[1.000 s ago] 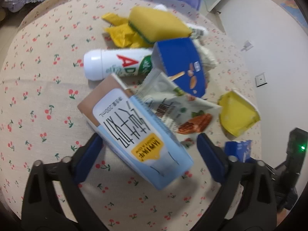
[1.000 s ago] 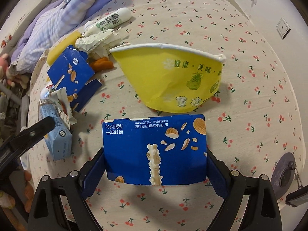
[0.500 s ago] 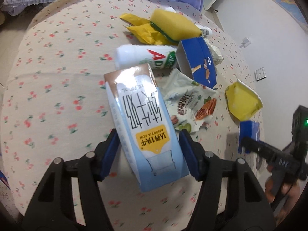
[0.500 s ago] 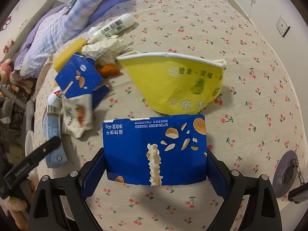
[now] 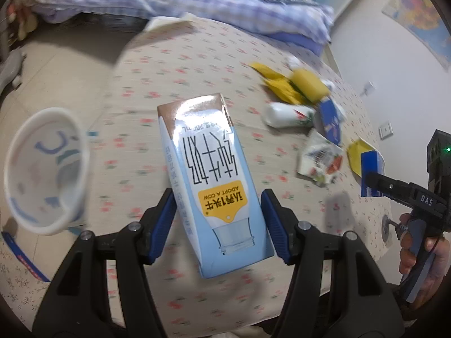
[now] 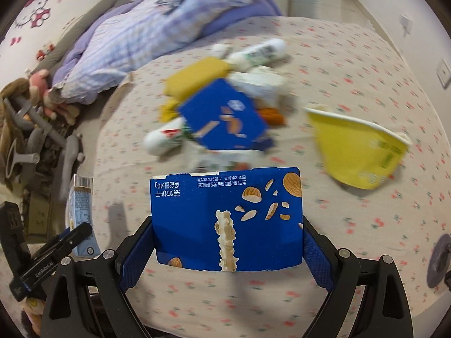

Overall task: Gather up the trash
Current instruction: 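Carry both items over the white bin and open both tools to drop them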

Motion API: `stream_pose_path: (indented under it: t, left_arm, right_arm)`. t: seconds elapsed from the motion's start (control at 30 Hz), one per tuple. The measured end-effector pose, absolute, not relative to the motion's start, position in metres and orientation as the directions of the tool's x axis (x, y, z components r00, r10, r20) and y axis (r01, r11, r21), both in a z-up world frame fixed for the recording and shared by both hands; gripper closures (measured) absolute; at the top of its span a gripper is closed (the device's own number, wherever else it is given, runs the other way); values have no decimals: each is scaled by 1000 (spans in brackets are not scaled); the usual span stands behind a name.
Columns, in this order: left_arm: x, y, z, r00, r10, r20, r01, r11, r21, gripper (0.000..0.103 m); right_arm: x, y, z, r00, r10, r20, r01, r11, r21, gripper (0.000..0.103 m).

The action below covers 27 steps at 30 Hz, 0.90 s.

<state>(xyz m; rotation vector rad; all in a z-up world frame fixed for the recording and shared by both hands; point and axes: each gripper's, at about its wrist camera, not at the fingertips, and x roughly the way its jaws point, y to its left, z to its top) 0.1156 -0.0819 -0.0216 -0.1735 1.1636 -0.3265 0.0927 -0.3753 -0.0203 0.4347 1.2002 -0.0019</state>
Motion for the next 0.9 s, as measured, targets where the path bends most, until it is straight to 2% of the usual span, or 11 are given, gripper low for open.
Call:
stream_pose_path:
  t: [0.53, 0.77, 0.8, 0.87, 0.9]
  left_arm:
    - [118, 49, -21, 468, -226, -855, -59, 957, -285, 40]
    - [135, 91, -33, 491, -179, -852, -96, 961, -258, 39]
    - [137, 96, -37, 486, -168, -858, -107, 962, -250, 38]
    - [138, 102, -39, 475, -147, -868, -132, 963, -235, 26]
    - [138, 105, -40, 469, -130, -873, -147, 964, -223, 16]
  right_arm:
    - [146, -238, -8, 341, 314, -886, 54, 934, 352, 8]
    - [166, -181, -18, 303, 339, -891, -4, 935, 355, 8]
    - [168, -175, -19, 298, 344, -890, -9, 934, 358, 8]
    - [172, -164, -22, 290, 353, -889, -20, 931, 363, 8]
    - [174, -158, -22, 286, 357, -889, -25, 930, 366, 8]
